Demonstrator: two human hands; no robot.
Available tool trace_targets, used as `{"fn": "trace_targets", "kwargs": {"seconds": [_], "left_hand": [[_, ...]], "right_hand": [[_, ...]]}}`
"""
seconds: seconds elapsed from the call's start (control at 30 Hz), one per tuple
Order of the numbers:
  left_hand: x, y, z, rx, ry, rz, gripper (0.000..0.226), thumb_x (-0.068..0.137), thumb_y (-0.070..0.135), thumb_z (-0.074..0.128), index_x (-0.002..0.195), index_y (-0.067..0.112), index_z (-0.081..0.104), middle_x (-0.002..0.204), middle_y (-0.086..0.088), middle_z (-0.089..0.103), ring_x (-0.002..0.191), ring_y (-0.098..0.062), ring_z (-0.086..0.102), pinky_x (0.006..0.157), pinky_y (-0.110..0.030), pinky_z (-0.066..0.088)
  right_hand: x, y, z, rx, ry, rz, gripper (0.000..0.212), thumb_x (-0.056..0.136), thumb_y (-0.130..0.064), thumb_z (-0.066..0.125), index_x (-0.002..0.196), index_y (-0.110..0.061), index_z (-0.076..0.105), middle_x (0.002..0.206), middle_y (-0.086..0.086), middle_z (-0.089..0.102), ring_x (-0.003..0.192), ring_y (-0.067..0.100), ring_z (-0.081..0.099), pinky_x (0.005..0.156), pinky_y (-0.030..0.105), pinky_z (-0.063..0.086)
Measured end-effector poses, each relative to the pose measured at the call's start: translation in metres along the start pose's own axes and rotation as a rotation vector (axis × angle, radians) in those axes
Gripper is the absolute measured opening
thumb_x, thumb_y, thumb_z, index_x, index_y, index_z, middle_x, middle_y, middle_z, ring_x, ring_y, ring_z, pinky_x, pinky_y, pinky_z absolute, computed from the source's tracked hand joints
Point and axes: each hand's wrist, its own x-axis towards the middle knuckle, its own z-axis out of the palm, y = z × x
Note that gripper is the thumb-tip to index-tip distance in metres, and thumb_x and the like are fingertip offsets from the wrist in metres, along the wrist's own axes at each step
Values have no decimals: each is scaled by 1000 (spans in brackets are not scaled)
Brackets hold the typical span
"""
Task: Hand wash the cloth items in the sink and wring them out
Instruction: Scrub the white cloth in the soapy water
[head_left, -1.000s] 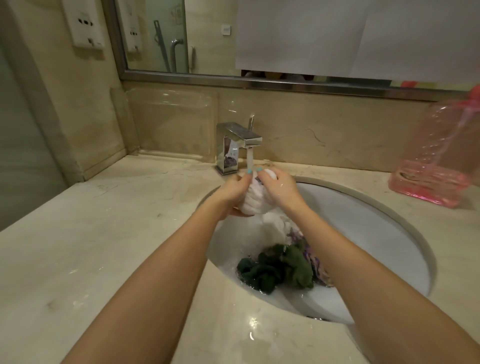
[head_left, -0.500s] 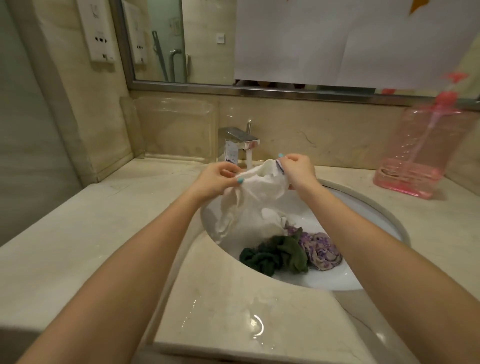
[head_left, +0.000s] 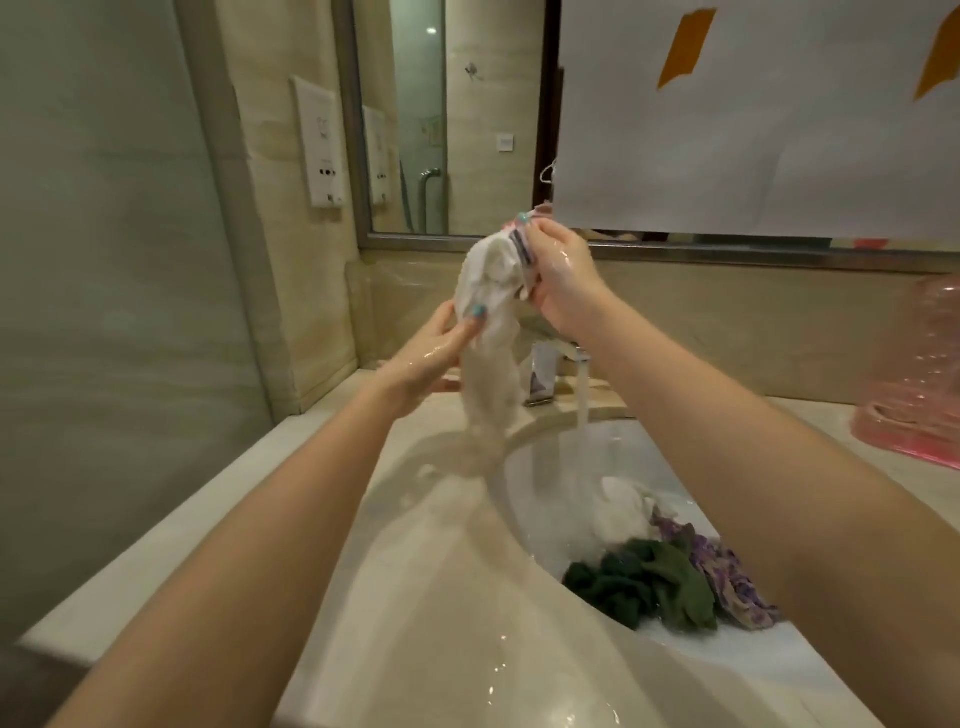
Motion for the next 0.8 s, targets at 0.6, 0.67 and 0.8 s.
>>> {"fn": "trace_targets", "kwargs": {"seconds": [0.6,0.67,0.8], "left_hand": [[1,-55,30,737,153,80,43,93,47,53,122,17,66,128,-8,60,123,-25,50,107,-39,35],[5,-49,54,848,132,178,41,88,55,52,105,24,72,116,-1,65,117,-22,53,107,-53,33],[8,-44,112,810,-142,305,27,95,31,60,112,13,71,113,-3,69,101,-14,60,84,-24,44]], "right_hand": [[-59,106,-101,-907,-352,190,34,99,-34,51,127,-17,63,123,2,65,108,15,59,84,26,42],[-61,98,-134,-953,-345,252,32,99,-32,51,123,-15,64,113,5,67,99,19,62,79,33,49],[-71,108,-188,-1087,-358,373,28,97,-27,57,117,-11,67,103,5,68,80,14,58,64,22,45]]}}
